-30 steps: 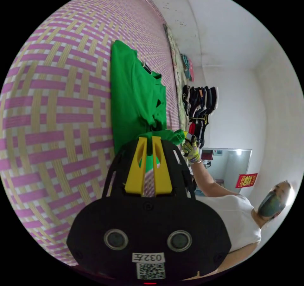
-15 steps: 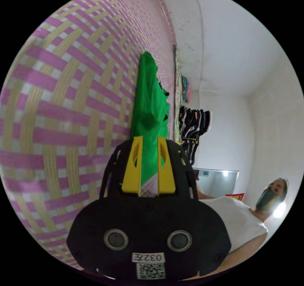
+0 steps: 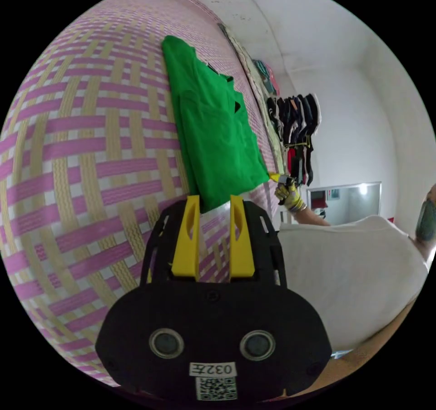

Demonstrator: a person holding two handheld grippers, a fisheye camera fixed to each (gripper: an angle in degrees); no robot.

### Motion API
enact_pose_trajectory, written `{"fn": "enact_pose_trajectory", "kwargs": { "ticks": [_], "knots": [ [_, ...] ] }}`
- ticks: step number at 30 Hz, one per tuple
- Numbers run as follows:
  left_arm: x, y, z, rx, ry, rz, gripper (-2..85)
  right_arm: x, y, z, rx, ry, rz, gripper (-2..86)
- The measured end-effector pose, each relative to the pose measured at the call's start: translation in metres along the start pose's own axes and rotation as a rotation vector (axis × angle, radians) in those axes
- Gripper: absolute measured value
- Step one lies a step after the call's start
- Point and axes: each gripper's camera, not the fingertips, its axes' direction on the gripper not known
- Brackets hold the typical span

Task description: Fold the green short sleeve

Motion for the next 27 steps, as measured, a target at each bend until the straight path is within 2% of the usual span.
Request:
{"fn": "enact_pose_trajectory", "kwargs": {
  "ticks": [4, 7, 12, 20, 27],
  "knots": [
    [0.026, -0.010, 0.010, -0.042, -0.067, 0.079, 6.2, -0.017, -0.001, 0.003, -0.048, 0.080, -0.055, 9.2],
    [0.036, -0.017, 0.017, -0.062, -0.080, 0.098, 5.8, -0.023, 0.004, -0.004, -0.008, 0.108, -0.056, 10.3],
    [0.058, -0.022, 0.030, -0.090, -0.139, 0.176, 5.4, -0.049, 0.003, 0.022, -0.100, 0.236, -0.140, 10.3],
    [0.080, -0.018, 0.044, -0.110, -0.233, 0.245, -0.4, -0.066, 0.002, 0.038, -0.093, 0.332, -0.160, 0.9],
    [0.100, 0.033, 0.022, -0.058, -0.097, 0.298, -1.4, -0.090, 0.027, 0.023, -0.098, 0.274, -0.195, -0.7]
  ]
}}
